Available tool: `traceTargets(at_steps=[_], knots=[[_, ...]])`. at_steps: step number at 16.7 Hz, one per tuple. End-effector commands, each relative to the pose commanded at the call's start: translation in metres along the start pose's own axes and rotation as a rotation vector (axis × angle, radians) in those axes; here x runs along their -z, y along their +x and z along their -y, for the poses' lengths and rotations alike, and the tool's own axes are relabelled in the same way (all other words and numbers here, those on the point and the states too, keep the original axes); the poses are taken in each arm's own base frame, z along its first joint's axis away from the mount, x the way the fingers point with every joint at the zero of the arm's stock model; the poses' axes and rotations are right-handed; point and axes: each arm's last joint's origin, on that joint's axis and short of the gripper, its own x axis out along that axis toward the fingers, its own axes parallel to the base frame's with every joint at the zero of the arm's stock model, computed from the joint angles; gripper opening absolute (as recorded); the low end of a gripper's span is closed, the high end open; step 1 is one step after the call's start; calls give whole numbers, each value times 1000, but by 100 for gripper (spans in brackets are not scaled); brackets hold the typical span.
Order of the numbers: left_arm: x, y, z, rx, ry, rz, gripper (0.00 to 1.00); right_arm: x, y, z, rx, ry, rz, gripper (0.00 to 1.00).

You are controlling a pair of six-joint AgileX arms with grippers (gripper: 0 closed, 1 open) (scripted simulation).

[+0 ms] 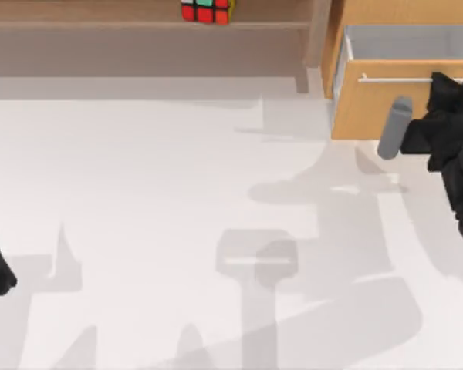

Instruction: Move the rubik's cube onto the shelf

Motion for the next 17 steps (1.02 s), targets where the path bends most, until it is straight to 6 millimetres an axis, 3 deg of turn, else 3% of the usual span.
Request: traceTargets(at_steps=[4, 11, 17], knots=[[0, 0, 0, 0, 0, 0, 100, 1, 19, 1, 1, 1, 0, 0], [0, 0, 0, 0, 0, 0, 100, 0, 23, 4, 10, 6, 1, 0], [0, 0, 0, 0, 0, 0, 100, -1, 54, 3, 6, 4, 1, 0]])
